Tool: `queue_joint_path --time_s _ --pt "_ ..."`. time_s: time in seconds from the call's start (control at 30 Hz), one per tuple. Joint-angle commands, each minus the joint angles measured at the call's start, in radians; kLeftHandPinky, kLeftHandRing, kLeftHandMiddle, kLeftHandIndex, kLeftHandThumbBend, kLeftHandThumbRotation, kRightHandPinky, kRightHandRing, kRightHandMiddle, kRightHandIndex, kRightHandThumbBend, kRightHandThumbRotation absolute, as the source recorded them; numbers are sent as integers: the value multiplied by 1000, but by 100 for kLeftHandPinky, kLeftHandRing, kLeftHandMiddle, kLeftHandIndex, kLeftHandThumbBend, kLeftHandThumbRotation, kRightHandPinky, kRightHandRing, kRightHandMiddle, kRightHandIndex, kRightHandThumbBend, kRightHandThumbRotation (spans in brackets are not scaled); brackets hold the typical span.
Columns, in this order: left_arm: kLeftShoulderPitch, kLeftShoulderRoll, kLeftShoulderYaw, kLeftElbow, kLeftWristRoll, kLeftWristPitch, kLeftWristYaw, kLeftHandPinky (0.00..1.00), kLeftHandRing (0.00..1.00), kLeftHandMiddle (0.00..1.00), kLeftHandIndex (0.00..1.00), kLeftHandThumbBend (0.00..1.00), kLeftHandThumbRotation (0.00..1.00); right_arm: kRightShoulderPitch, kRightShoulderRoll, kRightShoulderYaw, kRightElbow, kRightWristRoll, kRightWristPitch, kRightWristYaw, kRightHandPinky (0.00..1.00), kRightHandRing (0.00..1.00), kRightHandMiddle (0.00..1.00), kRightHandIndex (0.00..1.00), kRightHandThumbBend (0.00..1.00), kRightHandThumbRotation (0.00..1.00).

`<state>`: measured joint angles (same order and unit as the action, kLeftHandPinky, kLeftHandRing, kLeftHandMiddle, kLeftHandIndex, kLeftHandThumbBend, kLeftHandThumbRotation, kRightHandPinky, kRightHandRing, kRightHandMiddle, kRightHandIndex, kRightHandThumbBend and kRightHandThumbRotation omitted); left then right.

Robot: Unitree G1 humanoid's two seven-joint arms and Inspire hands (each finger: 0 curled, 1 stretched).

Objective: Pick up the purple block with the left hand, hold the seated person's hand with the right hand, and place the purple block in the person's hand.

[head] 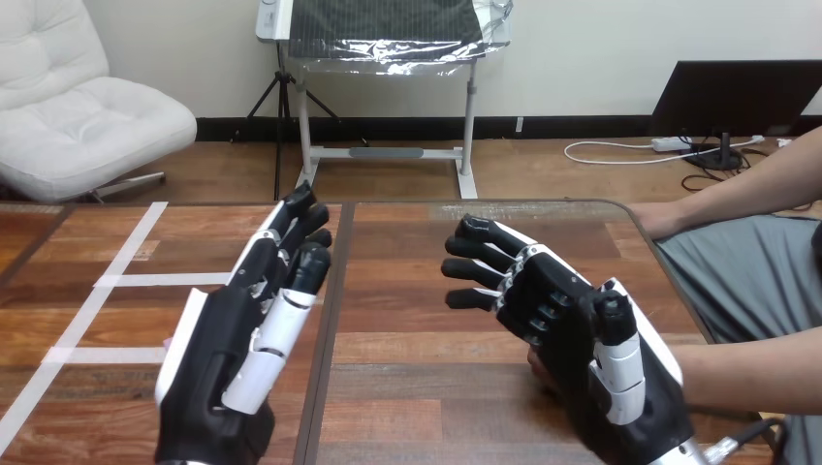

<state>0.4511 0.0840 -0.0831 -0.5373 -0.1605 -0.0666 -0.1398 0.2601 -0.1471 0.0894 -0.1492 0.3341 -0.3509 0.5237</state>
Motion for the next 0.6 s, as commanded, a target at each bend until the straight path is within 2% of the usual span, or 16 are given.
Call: queue_joint_path --time_s 0.0,0.3,0.57 --pt "-48 -7 28 -6 -17 -18 3 100 94 92 93 50 74 -26 39 13 -27 14 -11 -15 77 84 86 85 91 100" --pt "-43 5 44 -17 -12 -8 1 100 95 92 94 46 75 -13 79 25 -44 26 2 -46 76 83 85 84 93 100" --pt "-39 6 52 -25 -13 -4 2 100 96 93 94 44 75 -11 91 30 -44 25 4 -55 78 85 86 86 93 100"
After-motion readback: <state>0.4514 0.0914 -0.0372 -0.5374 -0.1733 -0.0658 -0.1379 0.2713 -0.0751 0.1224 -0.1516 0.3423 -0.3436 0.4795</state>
